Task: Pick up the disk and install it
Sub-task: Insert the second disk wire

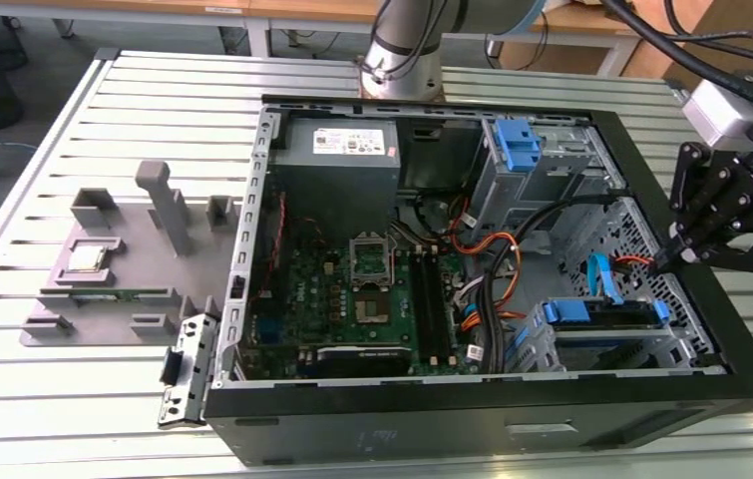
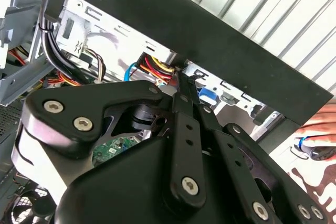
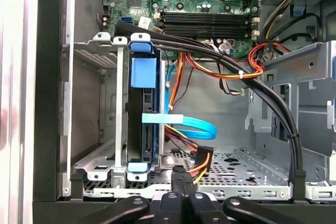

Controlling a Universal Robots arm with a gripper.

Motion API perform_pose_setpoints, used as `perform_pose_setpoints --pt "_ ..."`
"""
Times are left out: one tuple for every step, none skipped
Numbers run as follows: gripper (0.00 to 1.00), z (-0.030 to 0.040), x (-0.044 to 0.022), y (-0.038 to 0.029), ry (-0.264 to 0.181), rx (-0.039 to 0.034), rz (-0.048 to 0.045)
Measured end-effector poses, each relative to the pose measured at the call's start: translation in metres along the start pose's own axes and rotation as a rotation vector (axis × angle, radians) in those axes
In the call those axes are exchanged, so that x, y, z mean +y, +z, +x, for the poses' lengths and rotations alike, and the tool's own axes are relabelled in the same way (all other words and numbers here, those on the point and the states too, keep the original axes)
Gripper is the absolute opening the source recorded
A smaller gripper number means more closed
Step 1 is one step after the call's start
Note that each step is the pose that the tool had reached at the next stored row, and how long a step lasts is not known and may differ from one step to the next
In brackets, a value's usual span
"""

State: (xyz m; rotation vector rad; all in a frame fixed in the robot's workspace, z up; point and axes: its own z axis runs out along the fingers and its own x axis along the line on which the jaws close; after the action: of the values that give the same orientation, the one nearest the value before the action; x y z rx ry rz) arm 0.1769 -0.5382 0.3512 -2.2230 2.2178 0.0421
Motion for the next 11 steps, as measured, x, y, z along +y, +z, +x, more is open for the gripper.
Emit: perform_pose_setpoints --pt "0.10 0.0003 -0.0006 0.0000 0.000 -0.0001 -0.0004" --pt "0.10 0.0009 -0.0014 -0.0001 0.000 -0.0001 -0.0009" --pt "0.10 0.0015 -0.0022 -0.0002 0.001 -0.0001 -0.0016" --pt "0.10 0.0021 -0.0031 -0.0002 0.001 -0.0002 -0.0022" --pt "0.10 0.0028 -0.0039 -0.0002 0.001 -0.0003 -0.0029" --pt "0.10 0.0031 -0.0045 -0.0002 0.001 -0.0005 -0.0033" --pt "0.10 0.0031 -0.0044 -0.0002 0.001 -0.0009 -0.0033" --pt "0.10 0.0031 -0.0045 -0.0002 0.001 -0.0010 -0.0033" --pt "0.10 0.0031 -0.0045 -0.0002 0.001 -0.0011 -0.0034" --pt "0.10 0.0031 -0.0045 -0.0001 0.001 -0.0013 -0.0034" --pt "0.10 0.0031 -0.0045 -0.0002 0.001 -0.0014 -0.0034"
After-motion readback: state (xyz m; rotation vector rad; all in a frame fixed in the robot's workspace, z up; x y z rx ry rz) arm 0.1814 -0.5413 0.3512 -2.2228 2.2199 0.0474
